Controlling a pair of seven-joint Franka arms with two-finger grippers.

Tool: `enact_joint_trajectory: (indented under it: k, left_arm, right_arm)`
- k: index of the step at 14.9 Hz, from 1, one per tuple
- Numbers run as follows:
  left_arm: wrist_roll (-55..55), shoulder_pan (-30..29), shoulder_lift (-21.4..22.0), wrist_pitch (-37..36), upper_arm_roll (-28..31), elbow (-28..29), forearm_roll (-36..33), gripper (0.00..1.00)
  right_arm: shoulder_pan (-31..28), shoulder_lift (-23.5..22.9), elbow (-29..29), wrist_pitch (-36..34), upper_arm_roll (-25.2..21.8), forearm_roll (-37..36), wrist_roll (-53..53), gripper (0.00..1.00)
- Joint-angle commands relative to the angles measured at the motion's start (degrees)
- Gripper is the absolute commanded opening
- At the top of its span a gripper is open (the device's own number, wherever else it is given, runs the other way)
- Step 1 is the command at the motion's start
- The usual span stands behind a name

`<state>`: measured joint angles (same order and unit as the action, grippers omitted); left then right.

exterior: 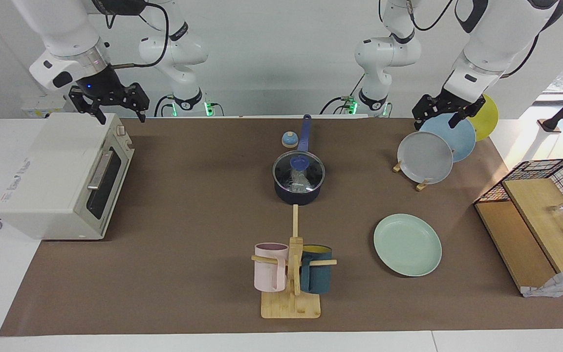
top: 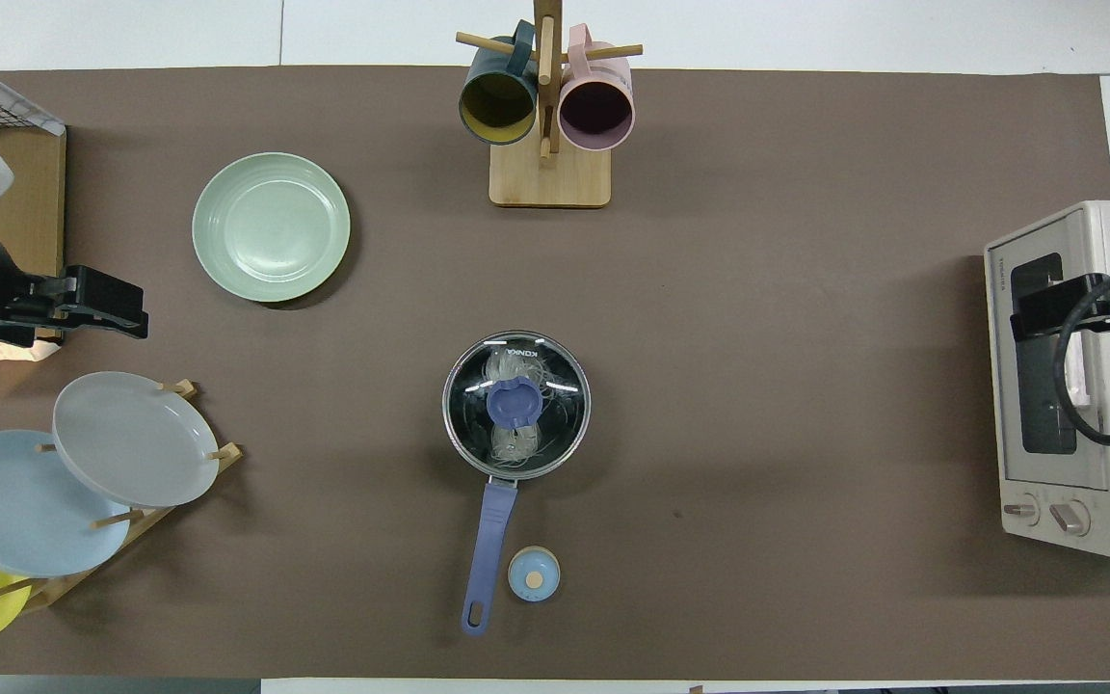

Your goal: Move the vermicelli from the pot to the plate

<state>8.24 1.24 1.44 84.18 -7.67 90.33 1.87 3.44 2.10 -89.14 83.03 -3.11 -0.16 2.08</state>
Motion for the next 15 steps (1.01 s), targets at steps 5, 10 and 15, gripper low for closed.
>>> enact_joint_trajectory:
  k: [5, 10, 15]
  left_arm:
    - [0.55, 0.43, 0.58, -0.59, 0.55, -0.07, 0.24, 1.0]
    - [0.55, 0.43, 0.58, -0.59, 0.55, -0.07, 0.24, 1.0]
    - [0.55, 0.43, 0.58, -0.59, 0.55, -0.07, 0.24, 1.0]
  right_arm:
    - [-0.1, 1.07, -1.12, -0.06, 0.21, 0.6, -0.06, 1.0]
    - [-0.27, 1.16, -1.21, 0.12, 0.12, 1.04, 0.03, 1.0]
    - [2.43, 0.81, -1.39, 2.84, 0.39, 2.35, -1.19, 1.0]
